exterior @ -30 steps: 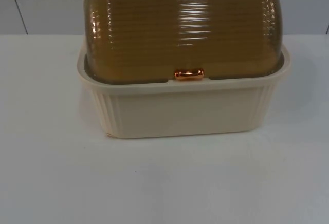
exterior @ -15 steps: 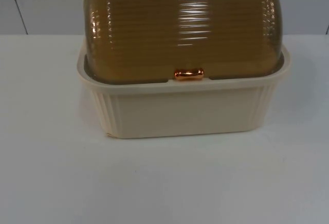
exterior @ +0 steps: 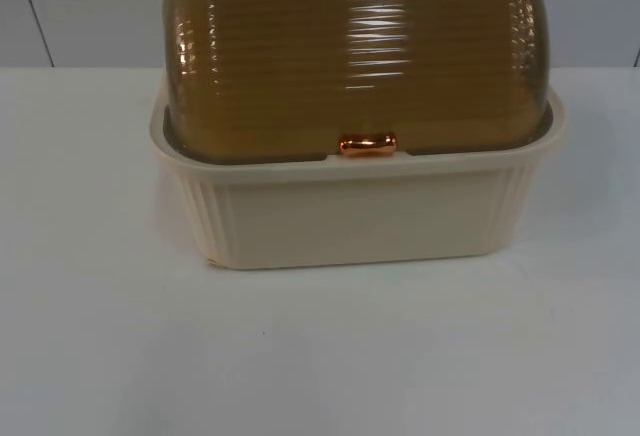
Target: Open the box lid with the left hand, place the block into the box with the right hand, then close the box lid with the left hand.
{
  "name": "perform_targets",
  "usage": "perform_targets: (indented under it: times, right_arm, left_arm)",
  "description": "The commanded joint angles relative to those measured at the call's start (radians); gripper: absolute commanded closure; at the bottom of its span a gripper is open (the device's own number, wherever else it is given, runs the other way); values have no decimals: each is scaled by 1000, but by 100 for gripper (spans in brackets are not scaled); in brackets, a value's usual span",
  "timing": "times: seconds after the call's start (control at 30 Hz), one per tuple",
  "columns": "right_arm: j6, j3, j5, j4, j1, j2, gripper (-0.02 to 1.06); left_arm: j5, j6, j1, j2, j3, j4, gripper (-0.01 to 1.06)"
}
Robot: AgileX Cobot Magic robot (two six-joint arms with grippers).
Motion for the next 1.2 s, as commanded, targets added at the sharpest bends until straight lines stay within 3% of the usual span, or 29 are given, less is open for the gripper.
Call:
perform_targets:
  times: [0.0, 0.23, 0.33, 1.17]
  right_arm:
    - [-8, 15, 14, 9, 0, -2, 0]
    - [-8, 17, 14, 9, 0, -2, 0]
    - [-8, 17, 14, 9, 0, -2, 0]
    - [1, 17, 14, 9, -7, -2, 0]
  left_arm:
    - [0, -28, -6, -1, 22, 30, 5]
    - [-21, -60, -6, -1, 87, 37, 5]
    - [-80, -65, -6, -1, 124, 34, 5]
    - [-65, -61, -15, -1, 140, 32, 5]
